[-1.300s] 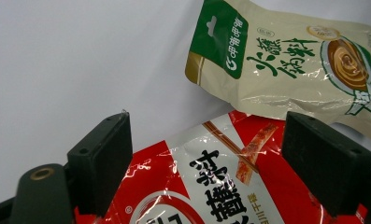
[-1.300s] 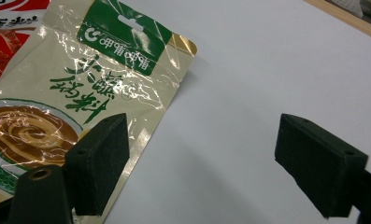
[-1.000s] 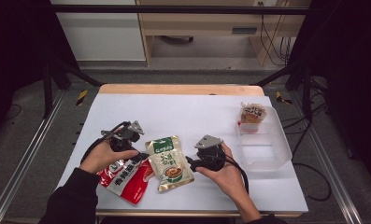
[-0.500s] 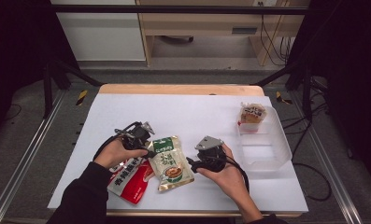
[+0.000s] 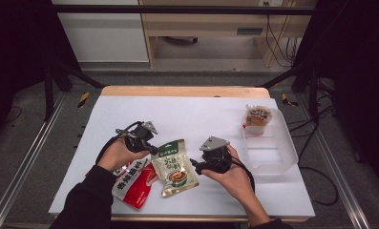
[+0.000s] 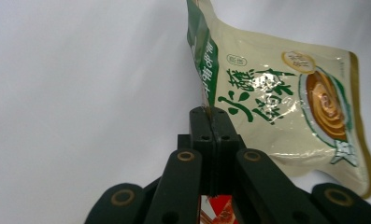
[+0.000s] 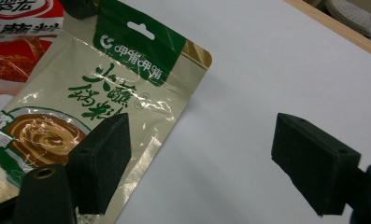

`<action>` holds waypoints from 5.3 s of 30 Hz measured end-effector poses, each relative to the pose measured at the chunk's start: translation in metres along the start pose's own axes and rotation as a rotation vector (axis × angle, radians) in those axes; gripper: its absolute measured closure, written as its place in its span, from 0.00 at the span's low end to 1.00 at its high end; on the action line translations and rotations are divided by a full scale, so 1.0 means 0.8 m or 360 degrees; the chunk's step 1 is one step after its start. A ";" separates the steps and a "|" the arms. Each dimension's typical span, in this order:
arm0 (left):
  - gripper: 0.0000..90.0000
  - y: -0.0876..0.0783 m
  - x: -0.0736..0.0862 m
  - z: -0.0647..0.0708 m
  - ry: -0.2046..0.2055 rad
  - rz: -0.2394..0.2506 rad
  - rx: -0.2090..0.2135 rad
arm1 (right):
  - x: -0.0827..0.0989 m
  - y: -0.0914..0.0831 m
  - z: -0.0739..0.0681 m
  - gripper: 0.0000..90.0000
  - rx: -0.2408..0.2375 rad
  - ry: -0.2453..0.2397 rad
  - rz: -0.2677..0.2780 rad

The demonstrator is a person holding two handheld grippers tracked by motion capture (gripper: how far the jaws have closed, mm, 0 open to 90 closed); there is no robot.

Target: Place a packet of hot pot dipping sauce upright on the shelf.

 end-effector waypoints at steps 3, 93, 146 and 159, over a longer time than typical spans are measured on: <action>1.00 -0.010 -0.008 0.008 0.0053 0.0002 -0.0012 | -0.008 -0.002 0.001 0.24 -0.0024 -0.0066 -0.0013; 0.11 -0.064 0.104 -0.001 -0.0137 0.0087 -0.0331 | -0.133 -0.073 0.072 1.00 -0.0344 -0.0541 -0.0272; 0.09 -0.067 0.121 -0.008 -0.0174 0.0065 -0.0306 | -0.132 -0.186 0.201 1.00 0.0011 -0.0380 -0.0108; 0.09 -0.067 0.121 -0.008 -0.0176 0.0068 -0.0306 | -0.118 -0.199 0.223 1.00 0.0068 -0.0368 -0.0093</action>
Point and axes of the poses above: each handheld gripper's, and its own axes: y roughly forward along the jaws, x roughly out of its underside, z roughly to its right, the point moved 6 cm from there along y, roughly forward along the jaws, and after that the axes turned 8 degrees about x, right-handed, at the moved point
